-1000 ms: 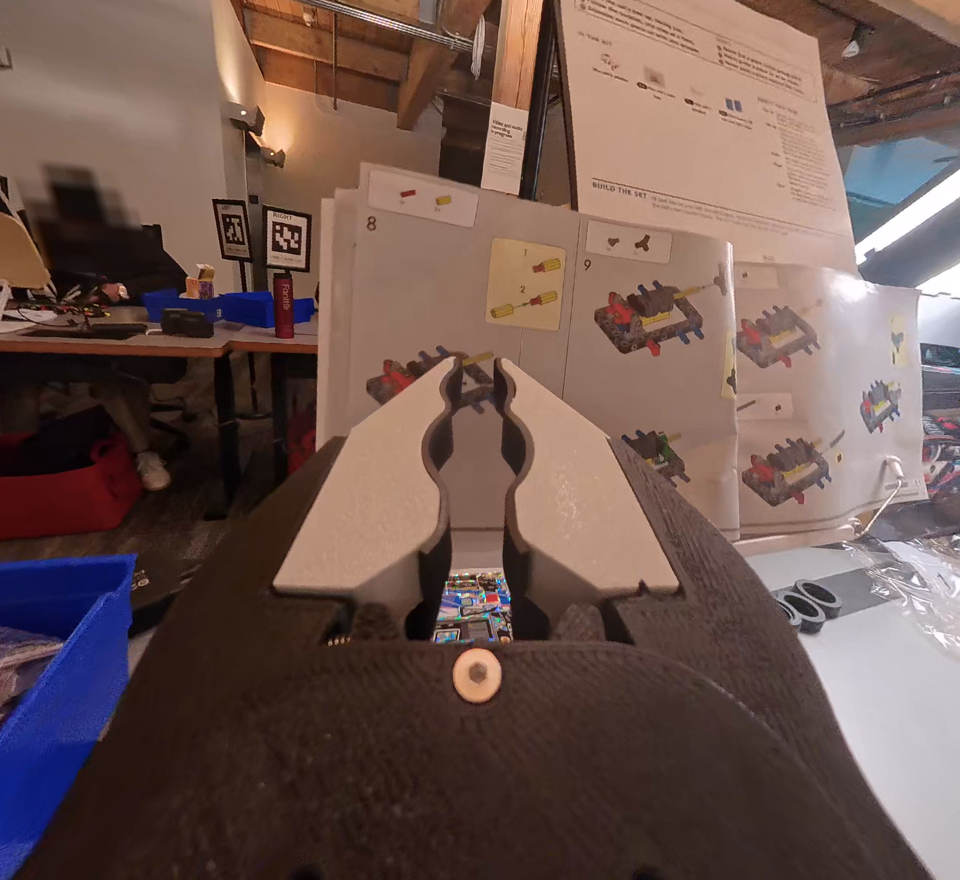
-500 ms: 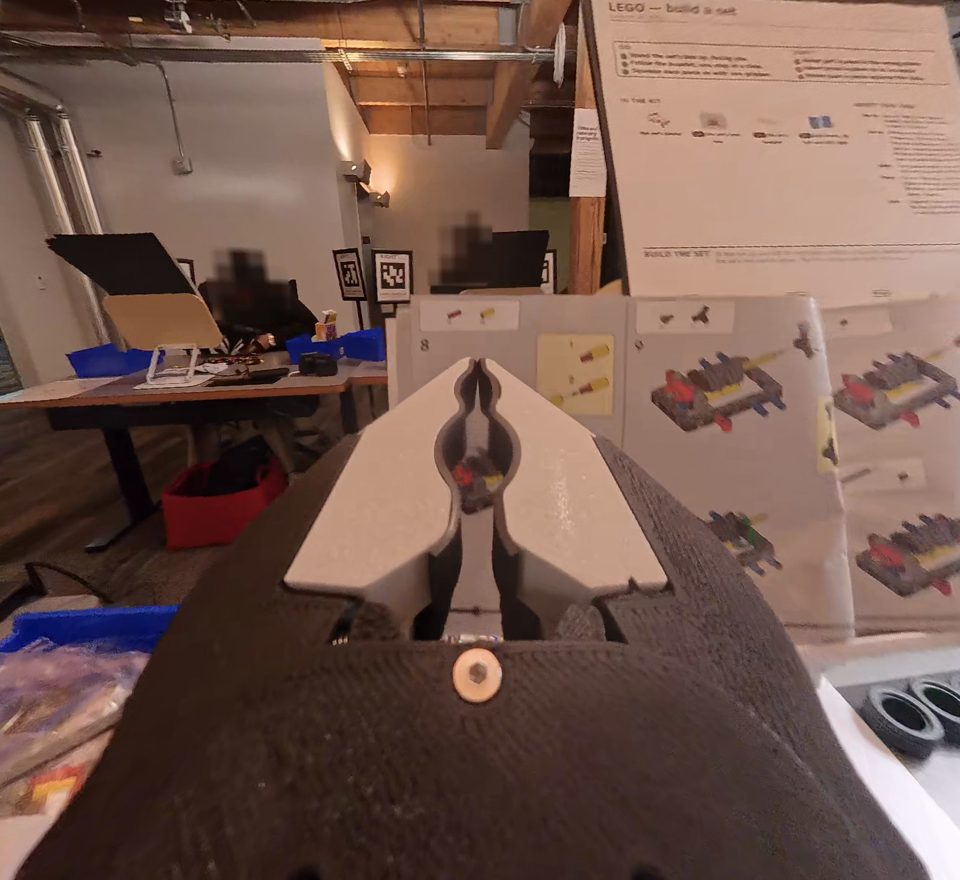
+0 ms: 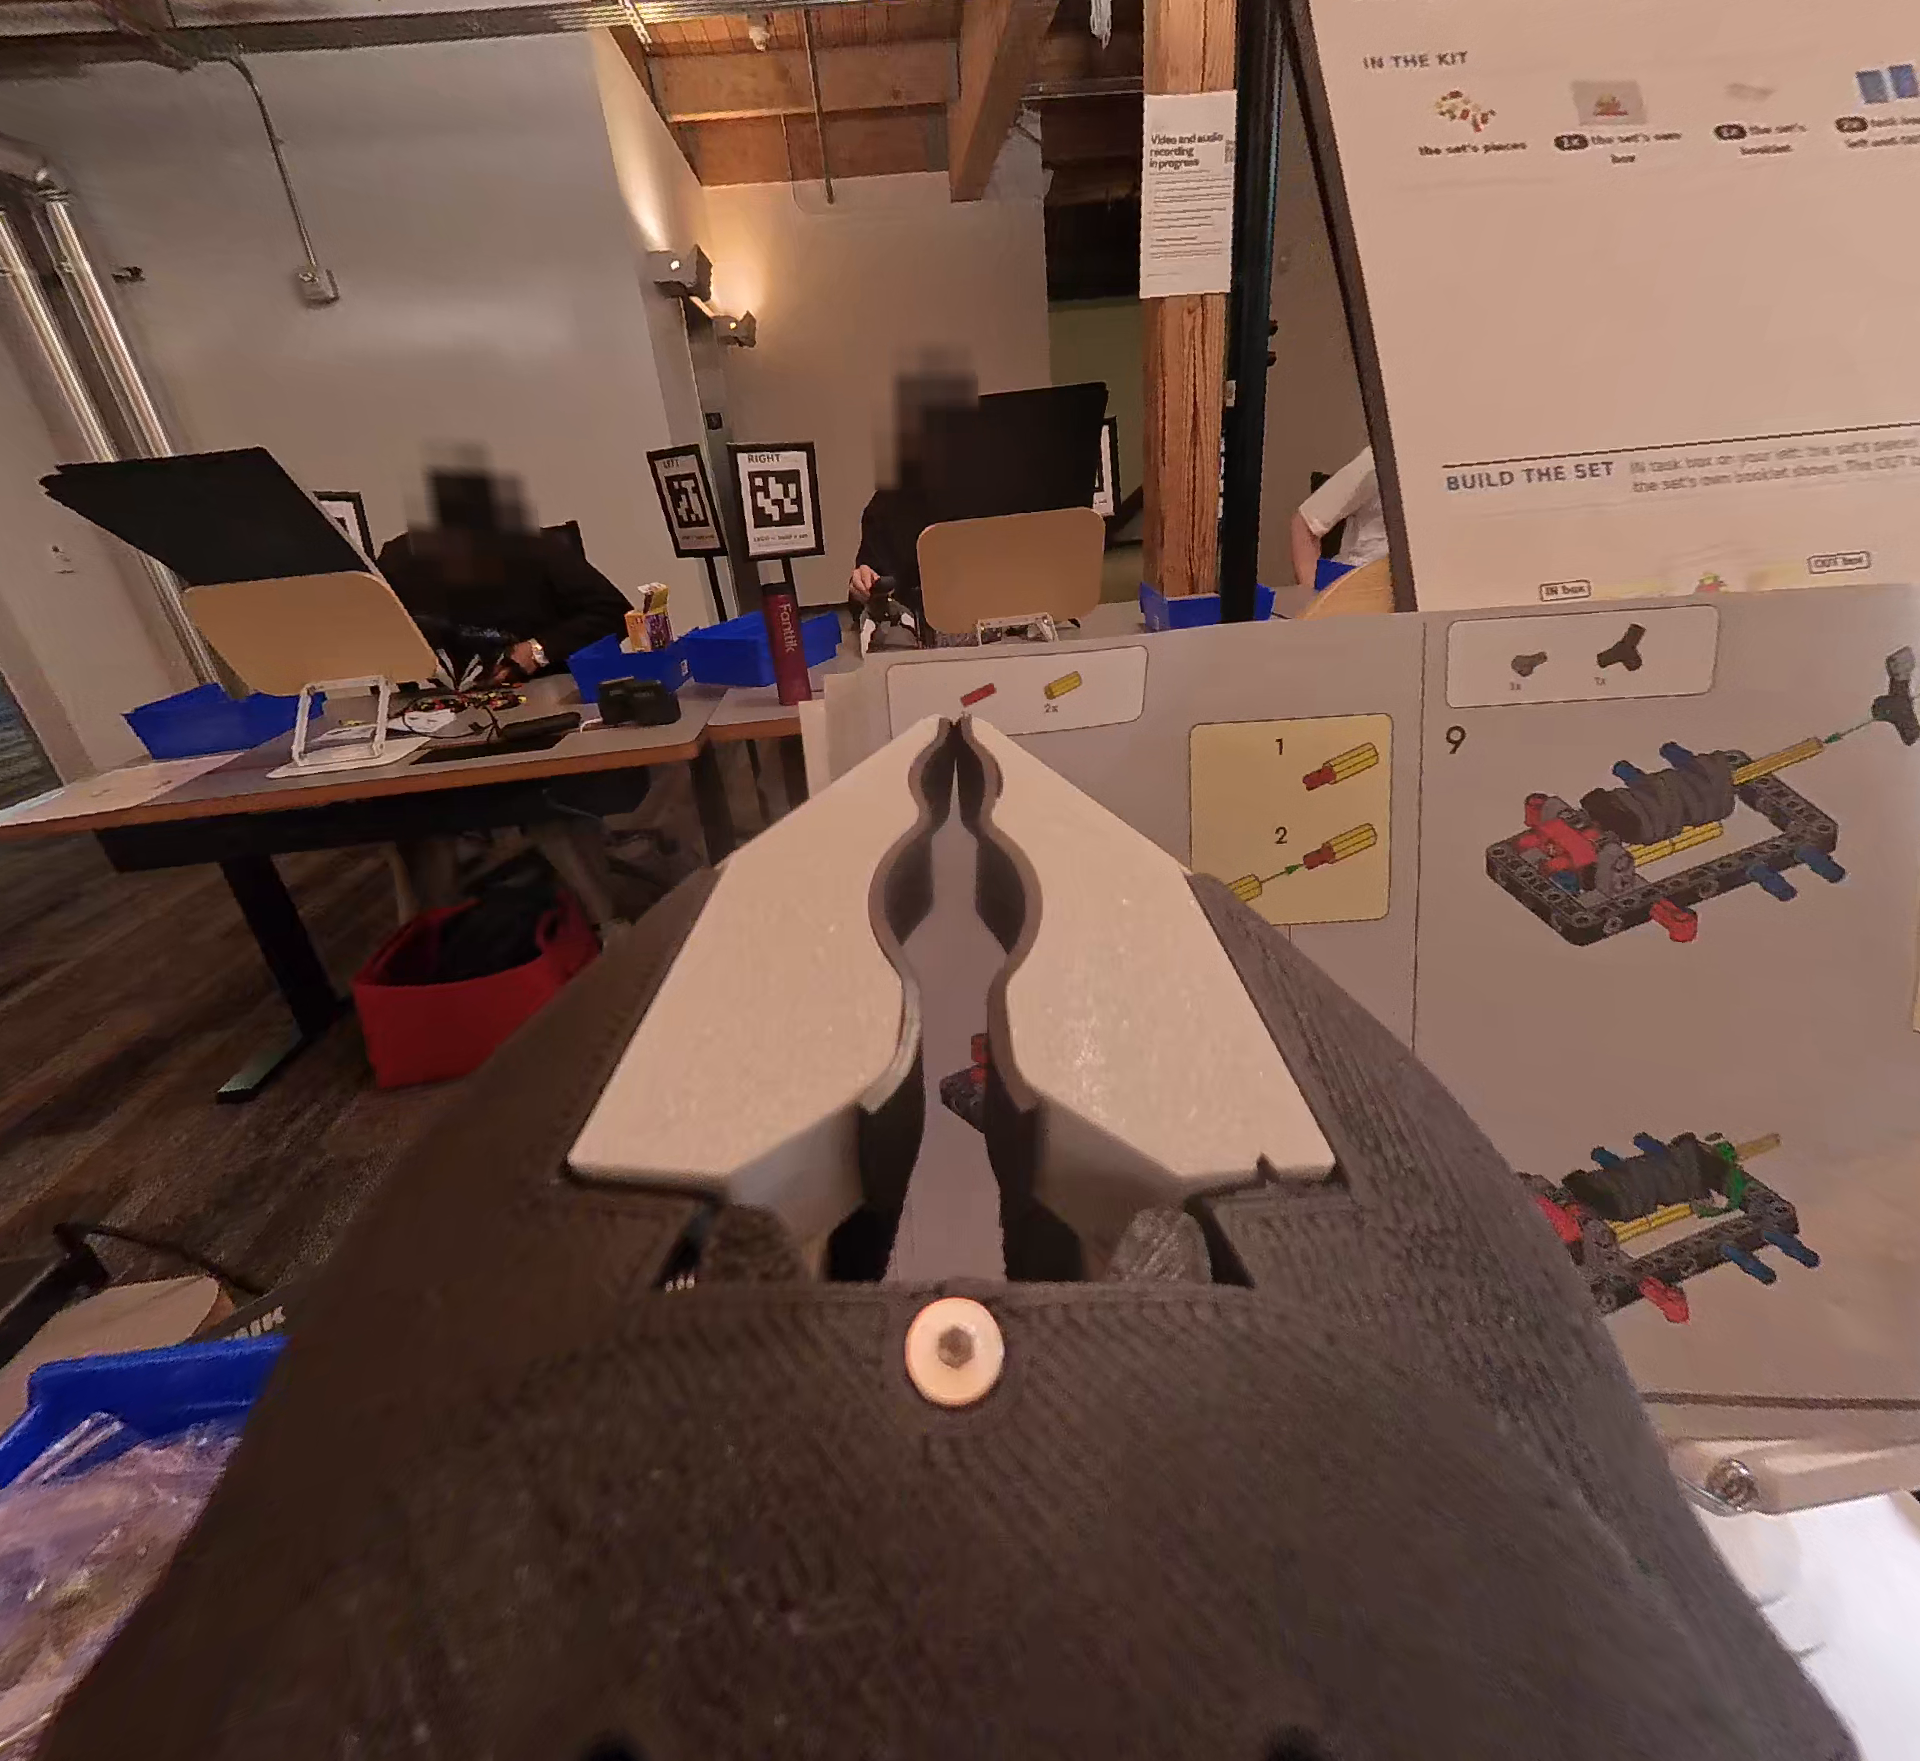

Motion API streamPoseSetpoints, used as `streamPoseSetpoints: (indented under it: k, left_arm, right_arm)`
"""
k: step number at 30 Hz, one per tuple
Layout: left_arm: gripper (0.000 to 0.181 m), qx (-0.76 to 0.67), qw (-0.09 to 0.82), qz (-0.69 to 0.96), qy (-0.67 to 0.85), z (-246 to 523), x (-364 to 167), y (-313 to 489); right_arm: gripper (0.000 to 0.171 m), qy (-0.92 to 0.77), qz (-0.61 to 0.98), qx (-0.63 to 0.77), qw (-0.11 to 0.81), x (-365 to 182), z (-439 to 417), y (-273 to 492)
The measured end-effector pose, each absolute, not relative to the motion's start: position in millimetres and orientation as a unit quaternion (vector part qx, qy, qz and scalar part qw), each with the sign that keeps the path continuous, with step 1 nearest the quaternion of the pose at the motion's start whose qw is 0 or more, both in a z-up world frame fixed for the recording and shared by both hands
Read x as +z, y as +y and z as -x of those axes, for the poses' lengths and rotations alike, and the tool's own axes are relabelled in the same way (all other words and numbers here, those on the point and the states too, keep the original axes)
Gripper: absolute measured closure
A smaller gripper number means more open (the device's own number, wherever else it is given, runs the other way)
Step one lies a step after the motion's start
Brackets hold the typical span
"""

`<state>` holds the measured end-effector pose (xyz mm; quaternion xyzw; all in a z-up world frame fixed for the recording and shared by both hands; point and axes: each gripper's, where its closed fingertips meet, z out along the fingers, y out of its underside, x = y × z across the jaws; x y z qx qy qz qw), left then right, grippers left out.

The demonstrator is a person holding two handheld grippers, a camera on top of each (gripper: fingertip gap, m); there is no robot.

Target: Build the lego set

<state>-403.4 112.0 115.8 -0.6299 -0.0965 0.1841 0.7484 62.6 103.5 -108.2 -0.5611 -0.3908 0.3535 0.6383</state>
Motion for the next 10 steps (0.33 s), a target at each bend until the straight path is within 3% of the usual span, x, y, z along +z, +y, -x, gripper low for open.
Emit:
streamPoseSetpoints:
  k: [1, 10]
  left_arm:
    - [0.181, 0.183, 0.749, 0.629, -0.095, 404.0, 115.5, 112.7]
    - [0.181, 0.168, 0.750, 0.634, -0.080, 397.9, 106.3, 113.8]
  right_arm:
    - [0.169, -0.391, 0.563, 0.352, 0.637, -109.7, -62.3, 104.3]
    - [0.170, -0.380, 0.576, 0.353, 0.632, -115.2, -60.2, 109.5]
